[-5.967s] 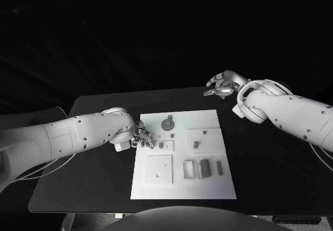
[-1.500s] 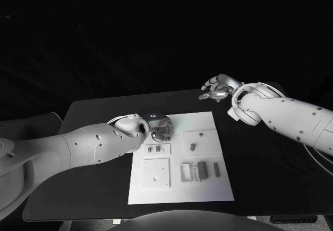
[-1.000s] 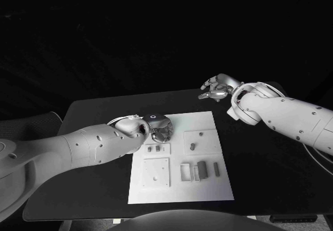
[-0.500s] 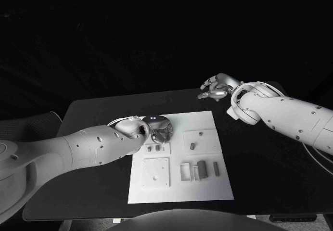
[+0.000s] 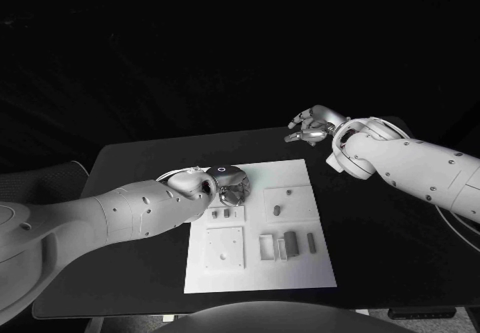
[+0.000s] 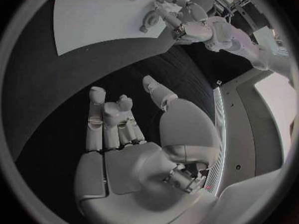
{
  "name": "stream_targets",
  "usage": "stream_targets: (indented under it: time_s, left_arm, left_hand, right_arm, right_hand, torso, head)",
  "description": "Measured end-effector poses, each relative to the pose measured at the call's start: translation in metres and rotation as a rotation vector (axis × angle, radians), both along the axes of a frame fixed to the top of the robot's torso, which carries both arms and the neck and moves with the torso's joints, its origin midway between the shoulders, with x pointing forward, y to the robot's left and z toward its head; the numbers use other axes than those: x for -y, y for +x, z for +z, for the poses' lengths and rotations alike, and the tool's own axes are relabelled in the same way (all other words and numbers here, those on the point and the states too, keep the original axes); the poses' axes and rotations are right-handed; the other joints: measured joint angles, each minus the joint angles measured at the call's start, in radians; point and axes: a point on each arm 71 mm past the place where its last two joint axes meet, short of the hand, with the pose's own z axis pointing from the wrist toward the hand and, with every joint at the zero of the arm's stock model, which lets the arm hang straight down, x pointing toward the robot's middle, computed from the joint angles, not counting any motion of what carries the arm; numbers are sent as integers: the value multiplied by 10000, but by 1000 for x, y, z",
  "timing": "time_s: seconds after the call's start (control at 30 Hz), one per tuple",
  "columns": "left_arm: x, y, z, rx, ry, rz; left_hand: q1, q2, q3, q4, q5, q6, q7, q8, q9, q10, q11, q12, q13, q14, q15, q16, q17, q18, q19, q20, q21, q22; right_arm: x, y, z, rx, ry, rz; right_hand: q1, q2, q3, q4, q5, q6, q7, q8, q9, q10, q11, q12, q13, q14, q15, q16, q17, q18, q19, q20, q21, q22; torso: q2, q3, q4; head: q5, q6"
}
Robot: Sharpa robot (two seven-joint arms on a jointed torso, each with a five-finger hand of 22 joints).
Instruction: Assemble the parts on the task board
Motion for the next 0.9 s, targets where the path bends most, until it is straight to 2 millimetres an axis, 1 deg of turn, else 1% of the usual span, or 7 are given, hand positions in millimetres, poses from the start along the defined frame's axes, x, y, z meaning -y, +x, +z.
stream_targets:
  time_s: [0.03,0.17,0.27,0.47,0.57,0.67,0.9]
  left_arm:
    - [0,0,0,5,-2,1]
    - [0,0,0,15,-7,0]
    - [0,0,0,15,-6,0]
    - [0,0,-1,3,-3,4]
    - [0,0,-1,-3,1,8]
    - [0,0,-1,-3,8,7]
    - [0,0,-1,20,38,-13]
  left_hand:
    - [20,20,0,0,0,1,-1,25,-10,33,-32,4,-7,0,0,0,0,0,0,0,0,0]
    - [54,54,55,0,0,17,-16,25,-17,71,2,-18,-6,0,0,0,0,5,0,1,0,-1]
    - [93,93,69,-9,0,108,2,84,-24,167,-48,-81,-16,36,-35,0,-1,8,0,1,0,-1]
    - [160,159,181,-16,-1,320,-95,181,-34,427,-143,-25,69,49,-93,0,-1,21,-6,-79,75,-2]
    - [159,158,222,0,-1,360,-108,200,-34,474,-127,20,86,65,-149,0,-2,20,-24,-96,77,-2]
    - [152,165,236,-14,-1,420,-138,239,-34,553,-200,20,103,56,-159,0,-2,21,-24,-96,77,-3]
    - [174,252,315,-11,2,501,-176,298,-46,664,-222,51,135,90,-198,0,-10,19,12,-132,77,-3]
  right_arm:
    - [0,0,0,0,0,1]
    - [0,0,0,0,3,7]
    - [0,0,0,0,2,5]
    - [-1,0,0,0,3,6]
    - [0,0,0,-1,1,3]
    - [0,0,0,-1,1,2]
    - [0,0,0,0,1,2]
  right_hand:
    - [0,0,0,0,0,0,-1,0,0,0,0,0,0,0,0,0,0,0,0,0,0,0]
    - [0,0,0,0,0,-1,-5,0,0,0,0,0,0,0,0,0,-9,0,-1,1,0,0]
    - [0,0,0,0,0,1,-8,0,1,0,0,0,-8,0,0,0,-9,0,-2,2,0,0]
    - [0,0,0,0,0,6,-15,0,1,0,0,0,-8,0,0,0,-9,0,-3,3,0,0]
    - [0,0,0,0,0,10,-19,0,1,0,0,0,-8,0,0,0,-8,-1,-3,3,0,0]
    - [0,0,0,0,0,11,-22,0,2,0,0,0,-7,0,0,0,-8,-1,-3,4,0,0]
    - [0,0,0,0,0,15,-27,50,2,0,0,-1,-7,0,0,0,-8,-1,-5,6,0,0]
  torso:
    - [0,0,0]
    - [0,0,2]
    - [-3,0,4]
    - [-6,-6,5]
    - [-8,-8,8]
    - [-10,-12,10]
    - [-10,-12,10]
  head:
    - [0,-1]
    - [-7,-8]
    - [-8,-13]
    - [-8,-29]
    - [-8,-30]
    - [-8,-33]
    - [-8,-39]
